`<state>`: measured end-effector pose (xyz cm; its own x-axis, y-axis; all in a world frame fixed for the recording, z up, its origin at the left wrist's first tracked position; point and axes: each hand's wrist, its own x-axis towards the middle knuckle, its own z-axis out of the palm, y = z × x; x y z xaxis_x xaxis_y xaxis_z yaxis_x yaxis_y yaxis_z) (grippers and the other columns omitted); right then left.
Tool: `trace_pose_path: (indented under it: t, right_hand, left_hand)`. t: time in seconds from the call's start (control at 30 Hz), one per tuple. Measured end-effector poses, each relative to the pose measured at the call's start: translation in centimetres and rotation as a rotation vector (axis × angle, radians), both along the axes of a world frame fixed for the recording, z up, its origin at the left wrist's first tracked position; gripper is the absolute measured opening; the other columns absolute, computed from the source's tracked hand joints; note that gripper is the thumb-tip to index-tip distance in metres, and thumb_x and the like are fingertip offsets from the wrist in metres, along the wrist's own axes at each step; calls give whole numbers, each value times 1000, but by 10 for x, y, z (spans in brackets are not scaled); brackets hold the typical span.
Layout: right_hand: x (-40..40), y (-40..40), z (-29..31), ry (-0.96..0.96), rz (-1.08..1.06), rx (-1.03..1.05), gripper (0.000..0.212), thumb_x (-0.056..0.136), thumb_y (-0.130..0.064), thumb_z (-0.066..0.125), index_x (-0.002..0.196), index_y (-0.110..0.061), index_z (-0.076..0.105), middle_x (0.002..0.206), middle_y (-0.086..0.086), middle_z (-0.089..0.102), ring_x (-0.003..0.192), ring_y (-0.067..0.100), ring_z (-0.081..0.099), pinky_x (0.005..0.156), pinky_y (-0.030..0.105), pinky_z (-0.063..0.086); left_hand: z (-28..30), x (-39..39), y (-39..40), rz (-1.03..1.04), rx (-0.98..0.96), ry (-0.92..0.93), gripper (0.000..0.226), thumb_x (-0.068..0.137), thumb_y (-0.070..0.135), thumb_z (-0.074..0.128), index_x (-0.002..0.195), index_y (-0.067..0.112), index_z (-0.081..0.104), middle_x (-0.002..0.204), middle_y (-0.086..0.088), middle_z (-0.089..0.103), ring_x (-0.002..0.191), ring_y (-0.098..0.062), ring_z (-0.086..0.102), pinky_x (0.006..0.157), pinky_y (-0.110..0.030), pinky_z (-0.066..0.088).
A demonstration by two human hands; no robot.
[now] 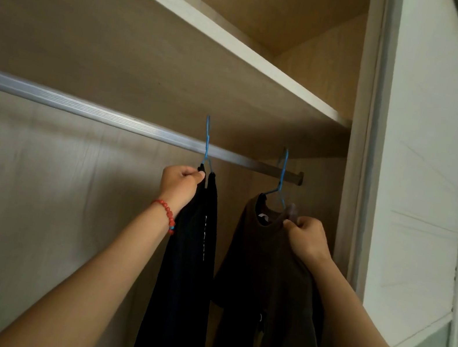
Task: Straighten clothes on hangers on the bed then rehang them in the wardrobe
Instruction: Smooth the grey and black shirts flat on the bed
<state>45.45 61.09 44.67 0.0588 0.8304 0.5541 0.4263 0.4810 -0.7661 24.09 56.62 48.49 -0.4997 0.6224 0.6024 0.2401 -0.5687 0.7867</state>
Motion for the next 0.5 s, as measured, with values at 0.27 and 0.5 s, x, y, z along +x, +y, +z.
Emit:
trace_pose_path:
  t: [0.27, 0.5]
  right_hand:
    - [-22, 53, 22, 30, 26, -97, 17, 94, -18, 48, 87, -10, 61, 86, 12, 64, 70, 18, 59, 57, 27, 42]
    - [-37, 90, 23, 59, 13, -151, 22, 94, -18, 48, 103, -3, 61, 97, 12, 62, 80, 23, 59, 66, 29, 43]
  left_hand:
    - [2, -13, 45, -3, -105, -27, 17, 86, 6, 59, 69, 6, 63, 64, -2, 55, 77, -23, 56, 75, -26, 43]
    - [-8, -12, 64, 22, -124, 7, 34, 86, 7, 59, 54, 17, 56, 62, 0, 54, 63, -17, 53, 75, -26, 44]
